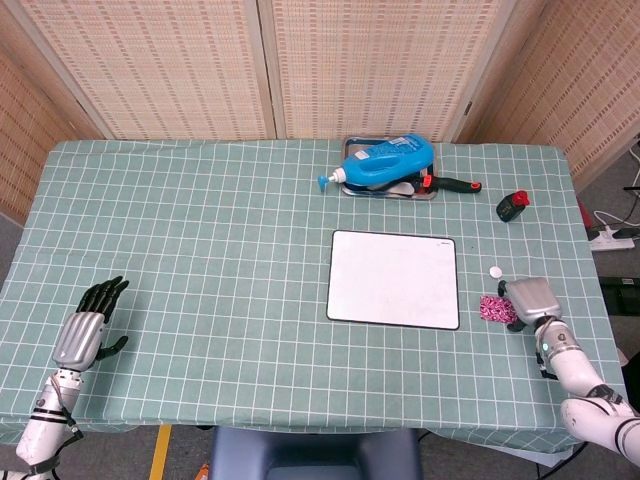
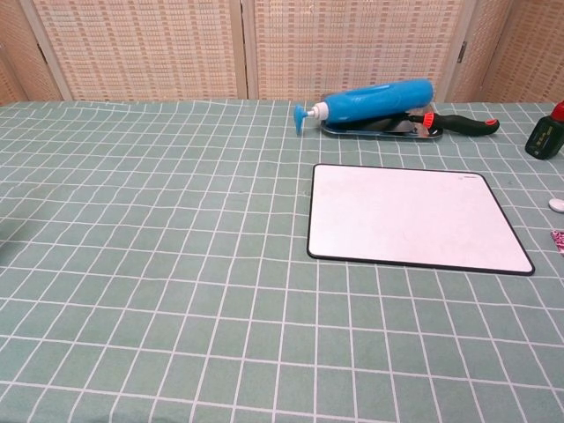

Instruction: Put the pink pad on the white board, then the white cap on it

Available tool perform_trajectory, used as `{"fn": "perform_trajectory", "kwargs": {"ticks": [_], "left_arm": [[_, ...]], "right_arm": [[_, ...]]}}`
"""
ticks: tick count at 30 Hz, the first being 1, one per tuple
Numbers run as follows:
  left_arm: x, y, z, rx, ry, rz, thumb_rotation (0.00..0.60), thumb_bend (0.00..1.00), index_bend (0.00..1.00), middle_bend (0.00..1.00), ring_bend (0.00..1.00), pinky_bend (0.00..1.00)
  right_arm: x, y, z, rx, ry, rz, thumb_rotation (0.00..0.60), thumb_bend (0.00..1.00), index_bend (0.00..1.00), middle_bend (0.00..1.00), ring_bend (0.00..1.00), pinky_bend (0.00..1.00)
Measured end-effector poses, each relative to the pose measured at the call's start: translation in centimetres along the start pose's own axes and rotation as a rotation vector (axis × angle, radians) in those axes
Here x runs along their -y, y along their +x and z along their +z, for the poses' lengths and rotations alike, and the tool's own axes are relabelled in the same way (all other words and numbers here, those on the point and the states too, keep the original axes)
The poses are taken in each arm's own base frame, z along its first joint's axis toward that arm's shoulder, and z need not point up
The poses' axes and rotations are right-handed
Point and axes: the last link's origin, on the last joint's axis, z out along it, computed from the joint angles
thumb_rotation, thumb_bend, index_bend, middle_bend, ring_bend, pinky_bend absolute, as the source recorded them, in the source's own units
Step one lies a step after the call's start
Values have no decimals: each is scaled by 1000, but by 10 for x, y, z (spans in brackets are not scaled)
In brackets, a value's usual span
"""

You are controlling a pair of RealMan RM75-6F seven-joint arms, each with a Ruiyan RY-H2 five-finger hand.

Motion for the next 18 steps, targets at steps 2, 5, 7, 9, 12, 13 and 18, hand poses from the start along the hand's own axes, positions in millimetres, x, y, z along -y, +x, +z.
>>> {"fn": "perform_trajectory", "kwargs": {"ticks": [2,5,7,9,12,13,18], "left_arm": [[0,0,0,1,1,-3,600,218,0,0,0,0],[0,0,0,2,1,-6,600,218,0,0,0,0],[0,0,0,4,1,-7,600,218,0,0,0,0],[0,0,0,6,1,-10,600,219,0,0,0,0],[0,0,1,8,2,-13,600,220,0,0,0,0],[0,0,1,8,2,-13,600,220,0,0,0,0],[0,0,1,9,1,-13,600,218,0,0,0,0]], "right_arm": [[0,0,0,0,1,2,600,125,401,964,984,1000],[0,1,0,-2,1,6,600,125,422,964,984,1000],[0,1,0,-4,0,10,600,125,428,964,984,1000],[-1,2,0,-6,0,13,600,125,431,964,984,1000],[-2,3,-1,-9,-1,18,600,125,434,964,984,1000],[-2,4,-1,-10,0,20,600,125,434,964,984,1000],[-2,6,-2,-15,2,25,600,126,436,964,985,1000]]}}
